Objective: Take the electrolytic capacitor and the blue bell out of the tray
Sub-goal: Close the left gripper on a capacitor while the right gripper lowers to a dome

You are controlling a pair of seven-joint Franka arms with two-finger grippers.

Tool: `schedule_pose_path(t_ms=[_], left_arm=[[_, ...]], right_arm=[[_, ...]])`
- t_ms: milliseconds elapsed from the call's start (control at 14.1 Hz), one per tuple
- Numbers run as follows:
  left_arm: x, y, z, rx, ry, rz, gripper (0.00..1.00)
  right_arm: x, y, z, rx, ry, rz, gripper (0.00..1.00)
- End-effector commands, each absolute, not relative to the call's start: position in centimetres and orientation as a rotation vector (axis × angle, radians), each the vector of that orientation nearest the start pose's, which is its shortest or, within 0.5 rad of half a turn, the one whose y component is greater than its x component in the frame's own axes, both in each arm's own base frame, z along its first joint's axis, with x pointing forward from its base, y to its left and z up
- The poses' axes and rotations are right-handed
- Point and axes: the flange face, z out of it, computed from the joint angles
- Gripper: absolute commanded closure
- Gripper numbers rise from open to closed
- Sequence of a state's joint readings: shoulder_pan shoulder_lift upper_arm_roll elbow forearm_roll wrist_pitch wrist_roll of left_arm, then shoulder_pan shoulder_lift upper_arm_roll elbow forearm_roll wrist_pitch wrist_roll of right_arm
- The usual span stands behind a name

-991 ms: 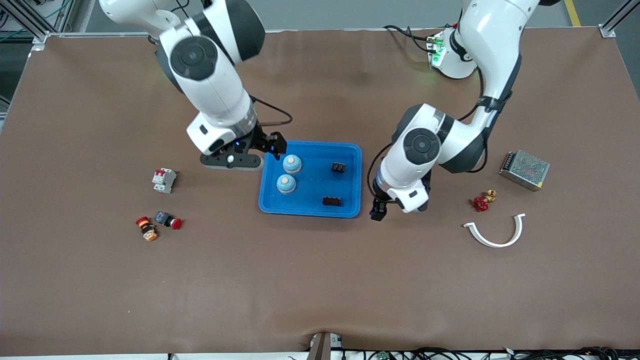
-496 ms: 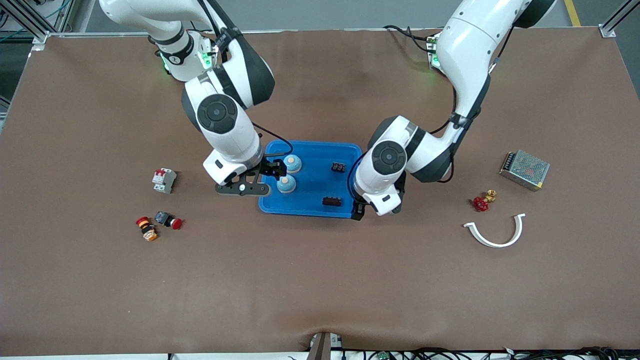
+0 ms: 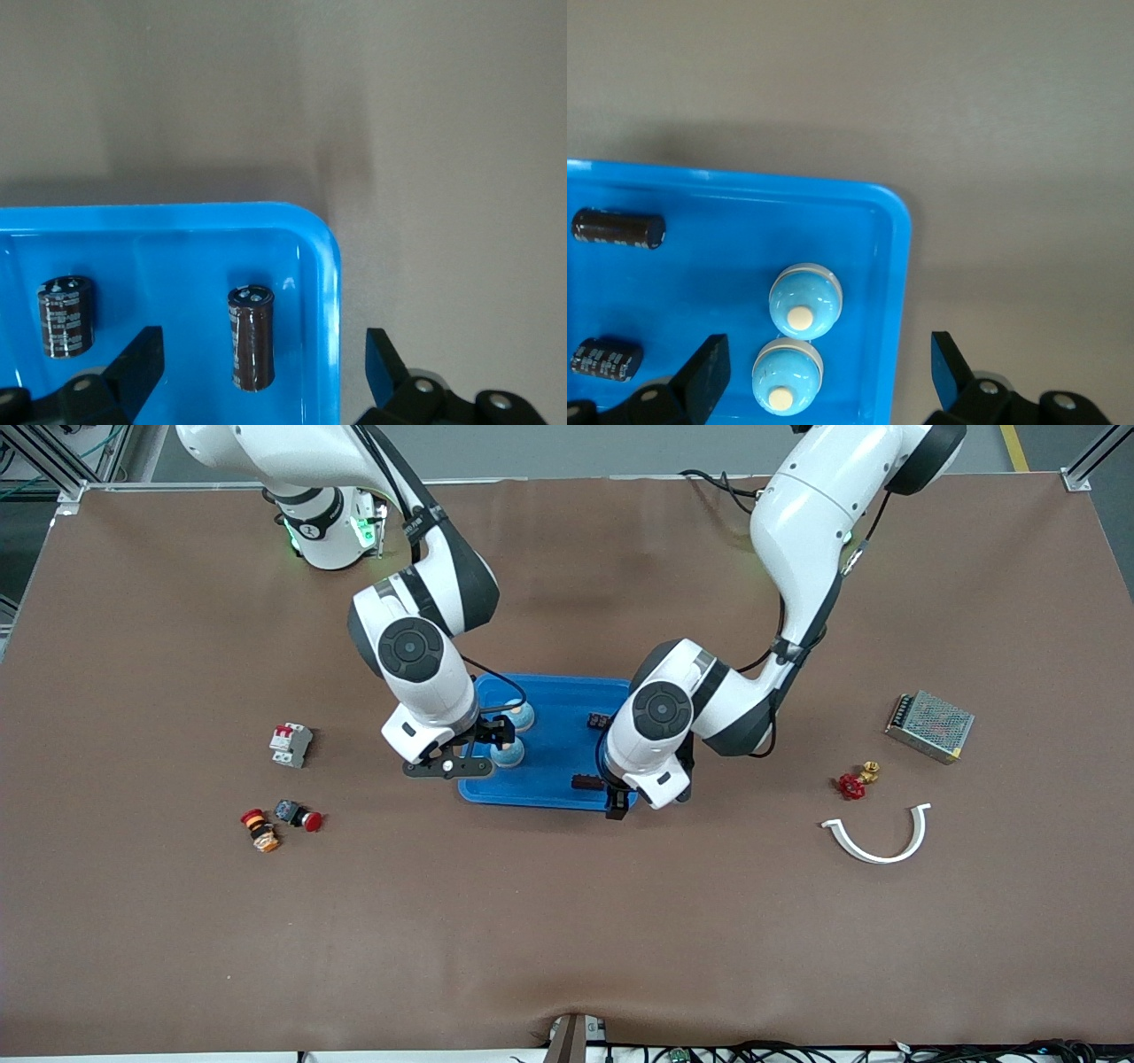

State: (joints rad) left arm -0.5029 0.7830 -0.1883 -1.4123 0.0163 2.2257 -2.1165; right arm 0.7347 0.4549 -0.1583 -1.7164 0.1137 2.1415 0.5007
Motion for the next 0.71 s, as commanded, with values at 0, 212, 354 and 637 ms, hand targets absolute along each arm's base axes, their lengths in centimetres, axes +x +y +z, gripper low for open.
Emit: schedule_pose_path(t_ms=[0, 212, 354, 637], left_arm=[[57.8, -46.5, 23.1, -2.370, -2.136, 0.125, 0.00], [56.7, -47.6, 21.7, -2.359, -2.118, 0.108, 0.00], [56.3, -48.2, 21.2, -2.358, -2.114, 0.113, 0.00], [56.3, -48.4, 20.5, -2.363, -2.115, 0.112, 0.00]], right_arm=[[53.4, 38.3, 31.3, -3.131, -0.091, 0.043, 0.00], [53.2, 38.8, 29.1, -3.143, -0.126, 0.057, 0.00], [52.8, 39.3, 28.2, -3.148, -0.143, 0.060, 0.00], [53.0, 39.4, 26.0, -3.153, -0.145, 0.051, 0.00]])
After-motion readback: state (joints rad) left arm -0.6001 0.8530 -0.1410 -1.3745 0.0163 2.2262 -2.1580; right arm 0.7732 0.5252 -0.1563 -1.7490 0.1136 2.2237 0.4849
